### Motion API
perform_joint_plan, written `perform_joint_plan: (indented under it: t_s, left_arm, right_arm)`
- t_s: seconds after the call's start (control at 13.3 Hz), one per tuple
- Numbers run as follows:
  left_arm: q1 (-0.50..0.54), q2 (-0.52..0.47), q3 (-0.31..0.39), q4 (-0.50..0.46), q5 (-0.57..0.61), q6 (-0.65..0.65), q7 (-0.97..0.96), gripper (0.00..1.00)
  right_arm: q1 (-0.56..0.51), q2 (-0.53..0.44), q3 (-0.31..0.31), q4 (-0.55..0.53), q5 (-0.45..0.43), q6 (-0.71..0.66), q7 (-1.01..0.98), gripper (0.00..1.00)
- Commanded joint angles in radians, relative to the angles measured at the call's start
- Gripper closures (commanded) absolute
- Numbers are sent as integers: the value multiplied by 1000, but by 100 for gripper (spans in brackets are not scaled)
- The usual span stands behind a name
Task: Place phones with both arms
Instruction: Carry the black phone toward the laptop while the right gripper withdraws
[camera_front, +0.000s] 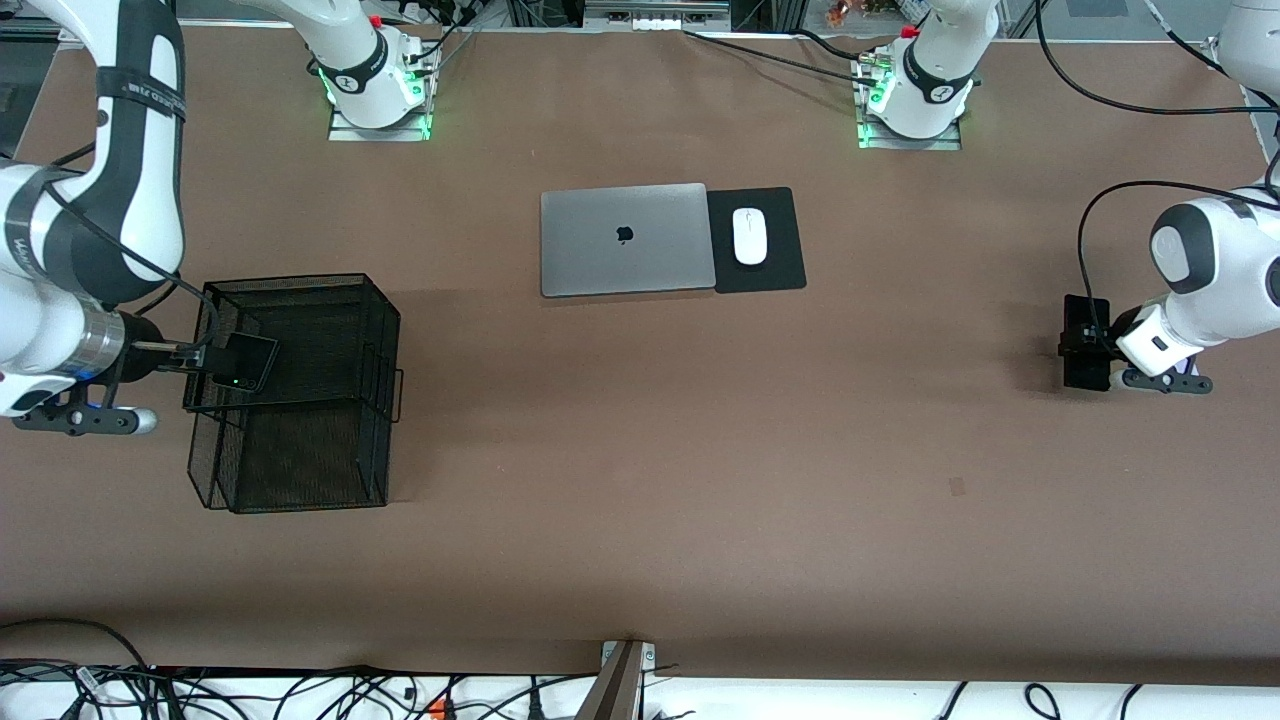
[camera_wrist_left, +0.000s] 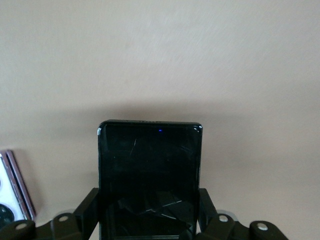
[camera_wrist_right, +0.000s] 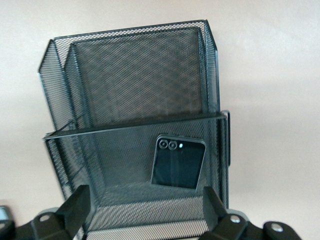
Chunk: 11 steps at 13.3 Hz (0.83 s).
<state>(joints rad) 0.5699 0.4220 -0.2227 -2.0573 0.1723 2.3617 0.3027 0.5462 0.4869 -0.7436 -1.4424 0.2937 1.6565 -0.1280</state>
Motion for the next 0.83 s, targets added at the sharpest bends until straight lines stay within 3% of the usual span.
perform_joint_plan:
  t_s: [0.0, 0.3, 0.6, 0.75]
  left_arm:
    - [-37, -14, -35, 48, 0, -61, -85, 100]
    - [-178, -5, -35, 97, 1, -71, -220, 100]
    - [-347, 9, -36, 134, 1, -76, -406, 100]
    - [-457, 30, -36, 184, 0, -133, -531, 100]
  right_arm:
    - [-69, 38, 0, 143, 71, -136, 34, 1]
    - [-101, 41, 1, 249, 81, -227, 120, 1]
    - [-106, 39, 4, 272, 79, -270, 122, 1]
    - [-130, 39, 50, 272, 76, -261, 111, 0]
